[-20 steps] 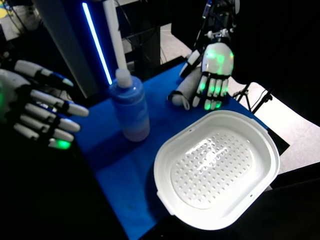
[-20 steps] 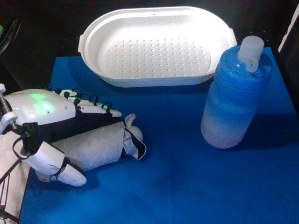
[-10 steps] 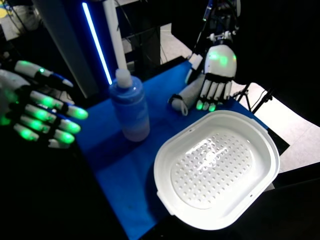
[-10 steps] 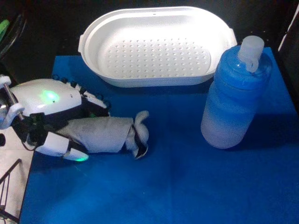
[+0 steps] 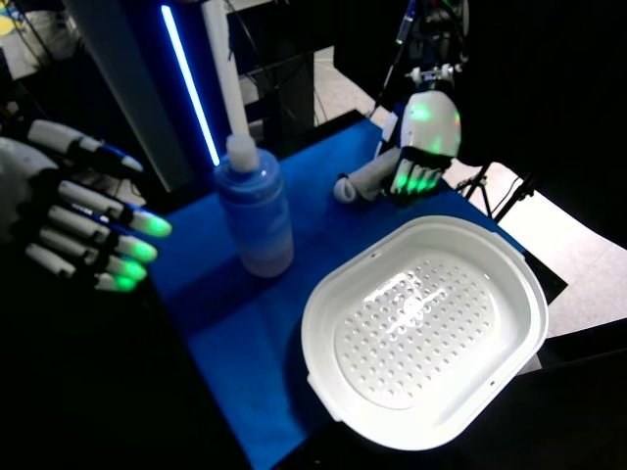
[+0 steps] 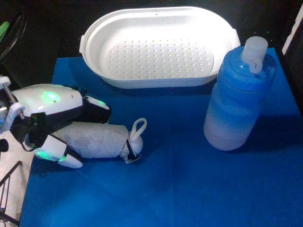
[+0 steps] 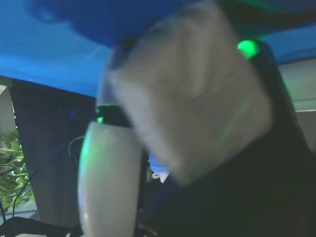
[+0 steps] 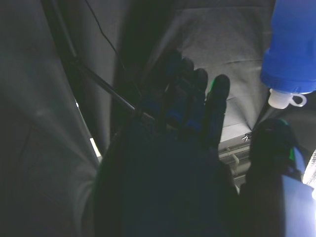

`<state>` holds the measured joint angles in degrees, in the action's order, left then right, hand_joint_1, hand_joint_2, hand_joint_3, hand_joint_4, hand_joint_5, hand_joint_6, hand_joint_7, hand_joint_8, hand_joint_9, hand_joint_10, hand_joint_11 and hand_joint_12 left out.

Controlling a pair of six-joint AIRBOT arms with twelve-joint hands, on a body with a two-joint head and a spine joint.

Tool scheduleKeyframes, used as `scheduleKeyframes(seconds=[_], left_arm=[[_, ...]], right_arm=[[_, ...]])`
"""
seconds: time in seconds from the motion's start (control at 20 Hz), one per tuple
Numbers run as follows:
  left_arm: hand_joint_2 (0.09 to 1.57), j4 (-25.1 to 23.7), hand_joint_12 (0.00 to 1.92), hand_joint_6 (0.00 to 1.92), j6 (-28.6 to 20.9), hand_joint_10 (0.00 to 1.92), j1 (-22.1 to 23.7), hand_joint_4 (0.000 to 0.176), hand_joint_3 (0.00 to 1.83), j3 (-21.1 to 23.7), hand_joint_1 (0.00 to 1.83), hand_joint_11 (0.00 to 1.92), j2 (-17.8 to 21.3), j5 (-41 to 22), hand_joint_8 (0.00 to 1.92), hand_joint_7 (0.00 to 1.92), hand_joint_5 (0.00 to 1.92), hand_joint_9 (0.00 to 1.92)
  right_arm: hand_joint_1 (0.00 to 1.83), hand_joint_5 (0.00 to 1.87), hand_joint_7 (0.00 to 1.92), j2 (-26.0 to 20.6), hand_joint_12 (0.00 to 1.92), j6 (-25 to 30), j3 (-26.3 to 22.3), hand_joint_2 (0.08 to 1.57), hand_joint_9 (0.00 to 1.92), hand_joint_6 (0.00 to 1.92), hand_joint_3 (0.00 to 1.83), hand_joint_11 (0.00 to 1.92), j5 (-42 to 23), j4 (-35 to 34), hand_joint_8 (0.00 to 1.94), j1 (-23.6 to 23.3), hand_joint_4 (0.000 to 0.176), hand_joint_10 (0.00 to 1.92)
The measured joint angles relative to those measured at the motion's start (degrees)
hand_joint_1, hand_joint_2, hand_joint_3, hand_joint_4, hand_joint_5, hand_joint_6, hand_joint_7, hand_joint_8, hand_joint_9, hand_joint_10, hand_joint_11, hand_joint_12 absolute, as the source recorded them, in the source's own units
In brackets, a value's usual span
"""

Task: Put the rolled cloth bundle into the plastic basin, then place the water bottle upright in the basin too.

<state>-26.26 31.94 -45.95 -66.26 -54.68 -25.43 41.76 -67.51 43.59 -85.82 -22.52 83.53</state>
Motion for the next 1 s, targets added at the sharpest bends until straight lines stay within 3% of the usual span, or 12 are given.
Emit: scheduleKeyframes(seconds=[0.15, 0.25, 0.35, 0.4, 0.45, 0.55, 0.6, 0.7, 0.8, 0.9, 1.0], left_arm=[[1.19, -0.1, 1.92, 1.92, 1.1, 1.92, 0.1, 0.176, 0.01, 1.9, 1.62, 1.49, 2.2, -1.3, 1.92, 1.1, 0.85, 1.35], [1.18, -0.6, 1.92, 1.92, 1.1, 1.92, 1.9, 0.176, 0.01, 3.1, 1.64, 1.45, 4.3, -3.1, 1.92, 1.06, 0.82, 1.28], [1.15, 0.2, 1.92, 1.92, 1.2, 1.92, 4.9, 0.176, 0.0, 3.8, 1.61, 1.51, 6.7, -8.6, 1.92, 1.14, 0.8, 1.38], [1.21, 0.3, 1.92, 1.92, 1.2, 1.92, 6.1, 0.176, 0.01, 3.8, 1.41, 1.53, 7.1, -10.5, 1.92, 1.18, 0.76, 1.42], [1.26, 0.1, 1.92, 1.92, 1.2, 1.92, 7.3, 0.176, 0.0, 3.8, 1.13, 1.59, 7.1, -11.9, 1.92, 1.26, 0.85, 1.5], [1.18, -1.4, 1.92, 1.92, 1.2, 1.92, 9.4, 0.176, 0.0, 3.7, 1.66, 1.56, 7.1, -12.8, 1.92, 1.2, 0.85, 1.47], [1.17, -2.6, 1.92, 1.92, 1.4, 1.92, 11.7, 0.176, 0.0, 2.6, 1.62, 1.5, 6.6, -13.0, 1.92, 1.14, 0.85, 1.4], [1.15, -2.5, 1.92, 1.92, 3.0, 1.92, 17.0, 0.176, 0.0, -0.4, 1.74, 1.33, 4.7, -11.1, 1.92, 0.96, 0.68, 1.21], [1.15, -2.0, 1.92, 1.92, 3.4, 1.92, 20.8, 0.176, 0.0, -3.4, 1.71, 1.32, 2.1, -8.8, 1.92, 0.93, 0.7, 1.17], [1.15, 1.7, 1.92, 1.92, 7.9, 1.92, 22.3, 0.176, 0.0, -6.4, 1.69, 1.22, -1.6, -5.9, 1.92, 0.78, 0.51, 1.05], [1.13, 4.7, 1.92, 1.92, 9.3, 1.92, 22.2, 0.176, 0.0, -10.1, 1.7, 1.27, -5.1, -2.7, 1.92, 0.86, 0.59, 1.12]], right_arm=[[0.22, 0.43, 0.33, 0.0, 0.95, 0.0, 0.0, 1.47, 0.34, 0.0, 0.0, 0.0, 0.1, 0.0, 0.0, 0.0, 0.0, 0.0], [0.21, 0.43, 0.33, 0.2, 0.97, 0.0, 0.2, 1.47, 0.34, 0.0, 0.0, 0.0, 0.3, -0.1, 0.0, 0.0, 0.006, 0.0], [0.23, 0.43, 0.34, 0.4, 1.0, 0.0, 0.3, 1.47, 0.35, 0.0, 0.0, 0.0, 0.5, 0.0, 0.0, 0.0, 0.0, 0.0], [0.23, 0.43, 0.34, 0.6, 1.01, 0.0, 0.4, 1.47, 0.35, 0.0, 0.0, 0.0, 0.5, 0.0, 0.0, 0.0, 0.0, 0.0], [0.23, 0.43, 0.35, 0.7, 1.01, 0.0, 0.4, 1.47, 0.36, 0.0, 0.0, 0.0, 0.7, 0.0, 0.01, 0.0, 0.0, 0.01], [0.24, 0.43, 0.35, 0.7, 1.02, 0.0, 0.4, 1.47, 0.37, 0.0, 0.0, 0.0, 0.8, 0.0, 0.0, 0.0, 0.0, 0.01], [0.26, 0.44, 0.36, 0.9, 1.02, 0.0, 0.7, 1.47, 0.37, 0.0, 0.0, 0.0, 0.9, 0.0, 0.0, 0.0, 0.0, 0.01], [0.29, 0.44, 0.36, 0.9, 0.97, 0.0, 0.7, 1.47, 0.37, 0.0, 0.0, 0.0, 0.9, -0.2, 0.0, 0.0, 0.0, 0.0], [0.29, 0.43, 0.36, 0.9, 1.02, 0.0, 0.8, 1.48, 0.39, 0.0, 0.0, 0.0, 0.9, -0.1, 0.0, 0.0, 0.0, 0.0], [0.29, 0.43, 0.35, 1.1, 1.01, 0.1, 1.0, 1.47, 0.38, 0.0, 0.0, 0.0, 1.0, 0.0, 0.0, 0.0, 0.0, 0.0], [0.29, 0.43, 0.35, 1.1, 0.96, 0.1, 1.2, 1.47, 0.36, 0.0, 0.0, 0.0, 0.9, -0.2, 0.0, 0.0, 0.0, 0.0]])
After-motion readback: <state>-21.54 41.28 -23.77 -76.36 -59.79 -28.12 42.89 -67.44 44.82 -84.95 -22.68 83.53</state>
